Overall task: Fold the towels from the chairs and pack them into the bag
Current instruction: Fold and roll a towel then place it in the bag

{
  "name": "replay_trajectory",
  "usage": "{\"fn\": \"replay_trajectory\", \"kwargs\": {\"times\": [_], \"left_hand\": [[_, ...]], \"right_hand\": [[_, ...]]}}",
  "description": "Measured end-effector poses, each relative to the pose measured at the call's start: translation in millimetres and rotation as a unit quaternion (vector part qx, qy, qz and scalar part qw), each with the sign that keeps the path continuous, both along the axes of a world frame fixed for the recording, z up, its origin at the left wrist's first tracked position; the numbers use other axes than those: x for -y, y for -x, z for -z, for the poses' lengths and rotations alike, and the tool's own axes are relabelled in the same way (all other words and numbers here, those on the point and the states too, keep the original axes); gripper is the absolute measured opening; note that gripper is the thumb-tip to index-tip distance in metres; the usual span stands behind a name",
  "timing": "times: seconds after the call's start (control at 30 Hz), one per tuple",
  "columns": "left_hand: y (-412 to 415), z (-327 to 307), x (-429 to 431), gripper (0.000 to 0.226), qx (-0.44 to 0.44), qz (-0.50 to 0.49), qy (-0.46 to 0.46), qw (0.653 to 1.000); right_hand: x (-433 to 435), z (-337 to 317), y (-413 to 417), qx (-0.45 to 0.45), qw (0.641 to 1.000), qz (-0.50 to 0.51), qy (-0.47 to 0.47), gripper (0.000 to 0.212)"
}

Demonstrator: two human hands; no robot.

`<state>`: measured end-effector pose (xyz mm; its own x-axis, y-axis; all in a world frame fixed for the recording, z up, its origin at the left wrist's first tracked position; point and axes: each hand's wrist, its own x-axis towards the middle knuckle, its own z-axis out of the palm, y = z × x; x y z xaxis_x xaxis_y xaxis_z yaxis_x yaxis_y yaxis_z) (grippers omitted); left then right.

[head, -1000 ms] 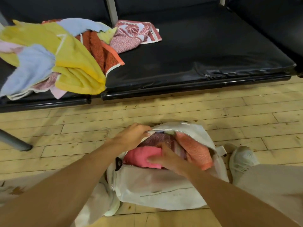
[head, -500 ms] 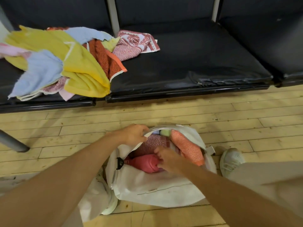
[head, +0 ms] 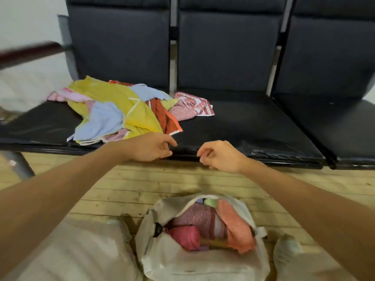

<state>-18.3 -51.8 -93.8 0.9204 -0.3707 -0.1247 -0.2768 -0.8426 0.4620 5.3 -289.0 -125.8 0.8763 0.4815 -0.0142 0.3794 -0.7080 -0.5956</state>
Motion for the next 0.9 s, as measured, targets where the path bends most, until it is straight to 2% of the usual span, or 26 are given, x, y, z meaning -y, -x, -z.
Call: {"fn": "replay_trajectory", "kwargs": {"times": [0.1,0.23,0.33,0.43,0.47,0.5,0.6,0.73,0.83,0.9], "left_hand": [[-6.6,7.5,-42.6,0.027,0.082,-0.095,0.022,0.992],[-11.9,25.6,-87.8,0.025,0.182,-0.197,-0.025,0.963],[-13.6,27.9,-112.5,0.030,0.175,-0.303,0.008,0.937],[-11.6,36.9,-129.4,0.032,0.132,-0.307,-0.021,0.942],[-10.2,38.3,-130.6,0.030,0.129,-0.301,-0.031,0.944],[-9.0,38.2,-129.7,0.028,0.130,-0.296,-0.038,0.945],[-9.3,33.9,-122.0,0.029,0.132,-0.282,-0.034,0.950],[-10.9,22.5,-107.0,0.018,0.137,-0.290,0.011,0.947],[-13.7,9.7,-89.7,0.023,0.117,-0.314,0.109,0.936],[-17.0,1.8,-74.6,0.022,0.092,-0.334,0.219,0.912]], "right_hand": [[-38.9,-11.4,-22.9,0.010,0.999,-0.007,-0.036,0.010],[-92.2,-3.0,-51.0,0.017,0.996,0.011,-0.083,0.011],[-131.8,7.9,-63.9,0.001,0.992,0.033,-0.120,0.030],[-163.4,16.3,-75.4,-0.037,0.986,0.081,-0.140,0.058],[-170.6,19.6,-79.7,-0.041,0.984,0.100,-0.139,0.062],[-175.9,21.3,-82.2,-0.035,0.983,0.117,-0.137,0.061],[-179.6,18.3,-83.1,0.029,0.980,0.142,-0.139,0.039],[-165.4,-7.2,-72.8,0.044,0.976,0.094,-0.189,0.025],[-143.6,-33.3,-69.4,0.004,0.964,0.084,-0.253,0.004],[-124.6,-50.9,-67.5,-0.017,0.952,0.086,-0.295,0.009]]}}
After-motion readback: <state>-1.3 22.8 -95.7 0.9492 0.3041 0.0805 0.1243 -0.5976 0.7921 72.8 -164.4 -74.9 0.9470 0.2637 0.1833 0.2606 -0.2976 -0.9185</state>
